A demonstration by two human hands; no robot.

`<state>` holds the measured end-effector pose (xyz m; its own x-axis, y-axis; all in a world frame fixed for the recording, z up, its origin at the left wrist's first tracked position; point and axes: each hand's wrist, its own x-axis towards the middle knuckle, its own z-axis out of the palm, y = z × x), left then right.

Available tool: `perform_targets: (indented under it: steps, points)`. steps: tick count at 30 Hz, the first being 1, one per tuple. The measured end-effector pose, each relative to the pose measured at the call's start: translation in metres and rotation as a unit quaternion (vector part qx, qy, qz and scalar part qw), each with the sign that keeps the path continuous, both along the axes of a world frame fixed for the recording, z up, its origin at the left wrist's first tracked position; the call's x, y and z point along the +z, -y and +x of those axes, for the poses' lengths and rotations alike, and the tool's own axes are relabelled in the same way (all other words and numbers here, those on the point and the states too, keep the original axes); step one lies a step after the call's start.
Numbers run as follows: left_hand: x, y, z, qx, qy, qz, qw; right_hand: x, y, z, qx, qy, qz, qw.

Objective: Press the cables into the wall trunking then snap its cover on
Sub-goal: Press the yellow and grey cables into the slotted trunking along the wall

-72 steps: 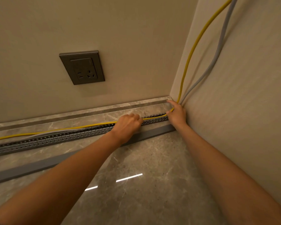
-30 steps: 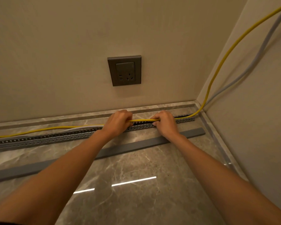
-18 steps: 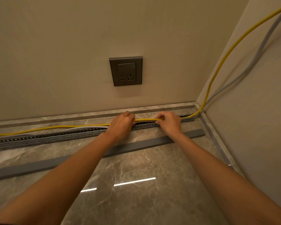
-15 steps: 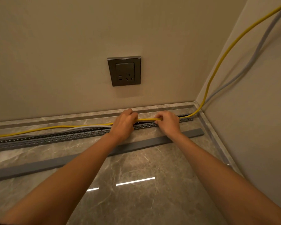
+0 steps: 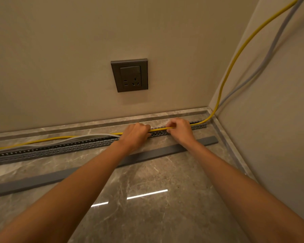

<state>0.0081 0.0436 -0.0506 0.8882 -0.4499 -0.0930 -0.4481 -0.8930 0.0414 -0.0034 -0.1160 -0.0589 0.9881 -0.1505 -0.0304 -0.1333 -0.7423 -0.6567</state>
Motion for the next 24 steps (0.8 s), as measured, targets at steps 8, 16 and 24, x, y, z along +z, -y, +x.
perform_targets:
  steps: [8, 16, 24]
  points:
    - [0.002, 0.014, -0.008, -0.013, 0.077, -0.072, 0.994, -0.006, 0.01, -0.003, 0.008, 0.025, -0.005, 1.0]
    - [-0.01, 0.017, -0.021, -0.056, 0.12, -0.016, 0.991, -0.01, 0.015, -0.017, 0.029, 0.058, -0.096, 0.993]
    - [-0.028, 0.013, -0.023, -0.086, 0.176, -0.005, 0.981, -0.006, 0.011, -0.017, 0.059, 0.054, -0.13, 0.988]
